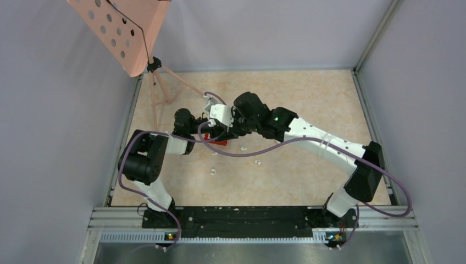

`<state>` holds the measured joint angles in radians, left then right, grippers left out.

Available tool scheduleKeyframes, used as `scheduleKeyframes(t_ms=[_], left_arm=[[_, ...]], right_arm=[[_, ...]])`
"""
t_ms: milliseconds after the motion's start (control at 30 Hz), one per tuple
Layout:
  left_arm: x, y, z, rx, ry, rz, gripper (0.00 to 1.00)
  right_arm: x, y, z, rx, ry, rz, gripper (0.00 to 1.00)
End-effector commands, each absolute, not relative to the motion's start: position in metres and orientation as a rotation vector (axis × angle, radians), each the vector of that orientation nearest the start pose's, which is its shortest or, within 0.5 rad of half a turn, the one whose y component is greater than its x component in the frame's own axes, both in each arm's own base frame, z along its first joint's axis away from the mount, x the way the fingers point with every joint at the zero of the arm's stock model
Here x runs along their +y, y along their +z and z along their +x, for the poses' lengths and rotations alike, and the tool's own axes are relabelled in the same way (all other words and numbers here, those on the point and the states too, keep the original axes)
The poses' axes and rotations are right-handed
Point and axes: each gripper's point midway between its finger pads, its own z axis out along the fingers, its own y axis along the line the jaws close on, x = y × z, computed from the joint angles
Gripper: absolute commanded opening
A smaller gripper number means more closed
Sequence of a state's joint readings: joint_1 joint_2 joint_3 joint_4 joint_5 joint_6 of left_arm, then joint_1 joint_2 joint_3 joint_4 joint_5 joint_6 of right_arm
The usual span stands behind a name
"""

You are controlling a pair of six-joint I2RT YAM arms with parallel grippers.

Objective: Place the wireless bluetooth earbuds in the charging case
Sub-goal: Place the earbud in the charging case.

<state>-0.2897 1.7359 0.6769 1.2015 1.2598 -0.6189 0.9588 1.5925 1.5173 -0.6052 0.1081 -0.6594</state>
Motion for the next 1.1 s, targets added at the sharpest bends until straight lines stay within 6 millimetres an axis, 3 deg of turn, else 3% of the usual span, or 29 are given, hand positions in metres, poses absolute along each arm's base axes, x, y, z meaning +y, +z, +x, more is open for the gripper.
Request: scheduleKeyframes(t_ms=[0, 700, 1067], left_arm=[[-0.266, 0.194, 0.277, 1.431, -1.534, 0.957, 0.00], [-0.269, 0.194, 0.274, 1.447, -1.558, 0.957, 0.00], [-0.270, 0.197, 0.278, 1.452, -1.559, 0.929, 0.00]], right_arm=[[0.349, 0.244, 0.294, 1.585, 0.092, -1.542, 0.00], [0.359, 0.228, 0.295, 1.567, 0.035, -1.560, 0.00], [0.362, 0.215, 0.283, 1.570, 0.053, -1.600, 0.00]])
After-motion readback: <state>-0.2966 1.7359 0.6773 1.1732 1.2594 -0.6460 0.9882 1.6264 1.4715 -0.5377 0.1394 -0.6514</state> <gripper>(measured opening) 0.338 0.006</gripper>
